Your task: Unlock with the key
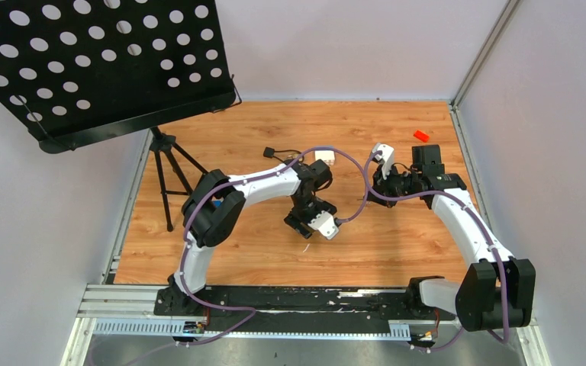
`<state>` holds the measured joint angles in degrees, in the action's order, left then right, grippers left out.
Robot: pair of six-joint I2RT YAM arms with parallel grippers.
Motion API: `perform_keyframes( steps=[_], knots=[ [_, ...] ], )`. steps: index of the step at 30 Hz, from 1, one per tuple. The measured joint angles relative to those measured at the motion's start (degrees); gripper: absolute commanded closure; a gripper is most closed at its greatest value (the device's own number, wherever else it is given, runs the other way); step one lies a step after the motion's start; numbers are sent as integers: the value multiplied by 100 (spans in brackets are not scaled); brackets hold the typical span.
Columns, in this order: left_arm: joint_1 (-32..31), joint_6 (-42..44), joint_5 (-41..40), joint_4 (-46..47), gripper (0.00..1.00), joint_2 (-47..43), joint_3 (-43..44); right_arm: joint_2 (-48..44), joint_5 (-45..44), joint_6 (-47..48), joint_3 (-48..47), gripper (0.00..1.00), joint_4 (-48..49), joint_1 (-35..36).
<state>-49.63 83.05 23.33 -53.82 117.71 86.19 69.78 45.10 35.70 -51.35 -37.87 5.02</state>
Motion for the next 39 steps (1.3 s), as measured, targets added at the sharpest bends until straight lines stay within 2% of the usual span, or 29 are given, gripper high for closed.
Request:
perform_keyframes(
  steps=[5, 10, 12, 14, 16, 20, 24, 30, 34, 39],
  knots=[
    [-13, 22, -22, -131, 24, 72, 94, 0, 0, 2, -2, 100, 0, 0],
    [-17, 50, -26, -175, 37, 81, 98, 0, 0, 2, 0, 100, 0, 0],
    [-17, 42, -22, -162, 46, 81, 90, 0, 0, 2, 0, 100, 0, 0],
    [-17, 9, -11, -111, 62, 59, 50, 0, 0, 4, -2, 100, -2, 0],
    [-15, -83, 13, 2, 73, -9, -48, 0, 0, 4, 0, 100, -2, 0],
    [55, -330, 192, 361, 85, -229, -376, -57, -11, 4, -2, 100, -4, 0],
    [192, -667, 566, 713, 100, -455, -769, -533, -13, 37, 9, 100, 4, 0],
    [229, -1244, 1158, 1307, 100, -911, -1558, -1493, 319, 260, 57, 100, -4, 20],
    [247, -1482, 1591, 1384, 100, -1252, -1969, -1615, 505, 612, -114, 100, -337, 240],
    [339, -1613, 2232, 1438, 100, -1589, -2004, -1685, 474, 994, -199, 100, -553, 861]
  ],
)
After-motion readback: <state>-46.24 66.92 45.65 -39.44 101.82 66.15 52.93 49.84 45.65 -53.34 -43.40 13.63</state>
